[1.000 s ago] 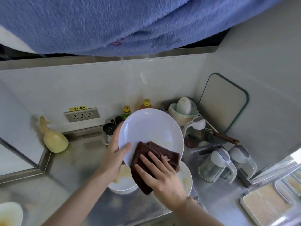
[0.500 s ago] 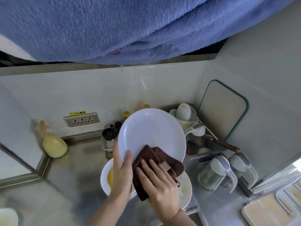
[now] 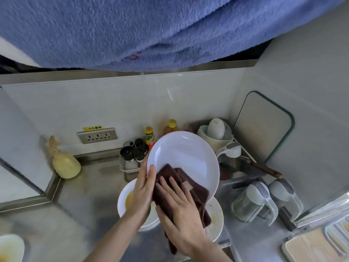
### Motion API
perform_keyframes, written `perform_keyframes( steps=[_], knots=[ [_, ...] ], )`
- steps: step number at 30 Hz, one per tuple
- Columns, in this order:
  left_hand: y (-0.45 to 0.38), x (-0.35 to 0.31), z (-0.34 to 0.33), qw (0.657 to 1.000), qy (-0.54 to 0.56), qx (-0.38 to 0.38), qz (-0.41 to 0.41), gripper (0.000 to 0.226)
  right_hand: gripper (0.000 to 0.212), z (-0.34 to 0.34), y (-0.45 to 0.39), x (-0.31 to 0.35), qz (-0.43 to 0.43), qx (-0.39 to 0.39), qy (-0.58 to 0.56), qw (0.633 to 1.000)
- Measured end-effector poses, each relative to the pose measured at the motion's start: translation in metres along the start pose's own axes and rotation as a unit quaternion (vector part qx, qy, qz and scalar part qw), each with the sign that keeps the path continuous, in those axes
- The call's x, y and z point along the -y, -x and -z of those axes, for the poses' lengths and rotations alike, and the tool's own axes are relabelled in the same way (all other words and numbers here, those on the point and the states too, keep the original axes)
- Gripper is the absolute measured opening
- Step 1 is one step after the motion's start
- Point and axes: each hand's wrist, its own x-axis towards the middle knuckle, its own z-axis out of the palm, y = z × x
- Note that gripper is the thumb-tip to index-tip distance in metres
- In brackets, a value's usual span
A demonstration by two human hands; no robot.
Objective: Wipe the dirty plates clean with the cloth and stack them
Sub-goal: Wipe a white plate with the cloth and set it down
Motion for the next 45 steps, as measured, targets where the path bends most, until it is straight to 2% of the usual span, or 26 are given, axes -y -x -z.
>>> perform_keyframes(
  steps=[2,4,7,13,17,22,26,33,37,42,45],
  knots=[
    [0.001,-0.001,0.002,0.999,0.026,0.020,0.012,0.046,0.057,0.000,-0.012,0.003,-0.008,0.040,-0.013,0.999],
    [-0.002,-0.007,0.003,0.998,0.061,0.023,0.011,0.040,0.057,-0.001,-0.023,0.002,0.006,0.037,0.040,0.998],
    [-0.006,-0.014,0.005,0.998,0.065,0.020,-0.011,0.040,0.055,-0.010,-0.037,-0.002,0.004,-0.018,0.130,0.991],
    [-0.020,-0.019,0.015,0.998,0.039,0.002,-0.039,0.037,0.059,-0.006,-0.070,-0.005,0.018,-0.109,0.173,0.979],
    [-0.016,-0.017,0.015,0.998,-0.001,-0.002,-0.067,0.031,0.060,0.007,-0.091,-0.015,-0.029,-0.138,0.211,0.967],
    [-0.016,-0.005,0.016,0.998,-0.001,-0.055,-0.038,0.035,0.059,0.018,-0.088,-0.042,-0.114,-0.141,0.272,0.945],
    [-0.015,0.002,0.017,0.997,-0.021,-0.075,-0.020,0.033,0.061,0.013,-0.057,-0.058,-0.155,-0.113,0.300,0.934],
    [-0.004,0.032,0.014,0.990,-0.089,-0.110,0.017,0.036,0.058,-0.030,0.005,-0.033,-0.213,-0.089,0.259,0.938],
    [0.003,0.032,0.009,0.984,-0.114,-0.133,0.018,0.036,0.051,-0.049,0.013,-0.012,-0.207,-0.092,0.214,0.950],
    [0.011,0.044,0.008,0.991,-0.057,-0.113,0.038,0.036,0.039,-0.064,0.003,0.013,-0.150,-0.142,0.090,0.974],
    [0.011,0.039,0.019,0.992,-0.067,-0.102,0.042,0.037,0.031,-0.076,0.012,0.002,-0.043,-0.156,0.071,0.984]
  ],
)
